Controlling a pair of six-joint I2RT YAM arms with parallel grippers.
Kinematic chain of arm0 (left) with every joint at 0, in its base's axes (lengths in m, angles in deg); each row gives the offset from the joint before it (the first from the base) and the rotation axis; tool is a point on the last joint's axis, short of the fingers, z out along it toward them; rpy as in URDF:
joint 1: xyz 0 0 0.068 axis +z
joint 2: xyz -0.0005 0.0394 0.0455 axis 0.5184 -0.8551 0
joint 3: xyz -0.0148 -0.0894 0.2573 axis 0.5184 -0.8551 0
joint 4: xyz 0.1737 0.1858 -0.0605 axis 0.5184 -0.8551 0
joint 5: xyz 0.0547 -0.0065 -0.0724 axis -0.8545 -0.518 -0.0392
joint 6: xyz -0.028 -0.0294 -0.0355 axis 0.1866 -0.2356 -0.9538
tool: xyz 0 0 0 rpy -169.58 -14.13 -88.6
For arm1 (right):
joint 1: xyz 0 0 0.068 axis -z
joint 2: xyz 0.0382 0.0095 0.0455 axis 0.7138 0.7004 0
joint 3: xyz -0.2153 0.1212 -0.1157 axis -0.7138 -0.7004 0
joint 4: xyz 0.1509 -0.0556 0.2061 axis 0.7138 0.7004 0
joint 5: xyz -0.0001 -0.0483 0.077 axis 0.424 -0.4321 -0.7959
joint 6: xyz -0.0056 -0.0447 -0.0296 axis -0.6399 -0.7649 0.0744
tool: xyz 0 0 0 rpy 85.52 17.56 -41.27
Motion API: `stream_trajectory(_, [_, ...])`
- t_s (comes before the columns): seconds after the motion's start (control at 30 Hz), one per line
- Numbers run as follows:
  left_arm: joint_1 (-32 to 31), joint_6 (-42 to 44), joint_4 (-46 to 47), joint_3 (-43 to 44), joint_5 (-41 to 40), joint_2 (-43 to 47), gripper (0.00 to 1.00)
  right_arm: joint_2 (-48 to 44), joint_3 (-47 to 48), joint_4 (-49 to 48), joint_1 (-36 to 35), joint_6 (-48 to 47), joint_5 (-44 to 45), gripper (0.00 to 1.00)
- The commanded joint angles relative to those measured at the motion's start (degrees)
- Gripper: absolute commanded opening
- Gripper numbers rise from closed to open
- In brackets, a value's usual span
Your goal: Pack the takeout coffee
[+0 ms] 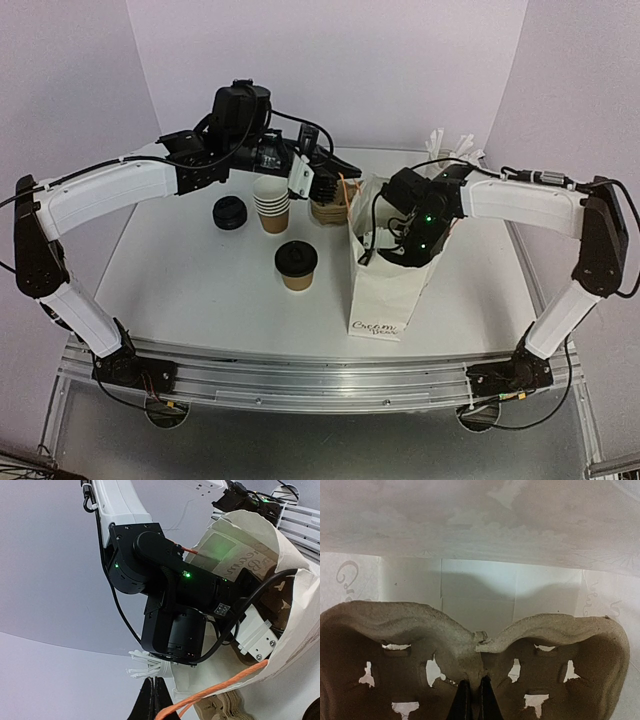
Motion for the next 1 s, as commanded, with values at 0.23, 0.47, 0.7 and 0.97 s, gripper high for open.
stream_trajectory(0.23, [0.19, -2.4, 3.98, -0.32, 1.39, 2.67, 0.0, 1.99, -0.71, 0.09, -0.39, 3.06, 1.73, 0.34])
stream_trajectory(0.47, [0.41, -3.97, 2.25, -0.73, 1.07, 2.92, 0.0, -1.45, 4.8, 0.05, -0.78, 2.11, 0.31, 0.87])
stream_trajectory(0.7, [0.52, -5.34, 0.97, -2.82, 0.7, 3.64, 0.0, -7.13, 9.91, -0.02, -0.91, 1.2, -5.24, 0.91])
stream_trajectory(0.97, [0.54, -8.06, 2.24, -5.44, -0.66, 4.28, 0.0, -10.85, 13.19, 0.04, -0.91, 2.4, -6.35, 0.91])
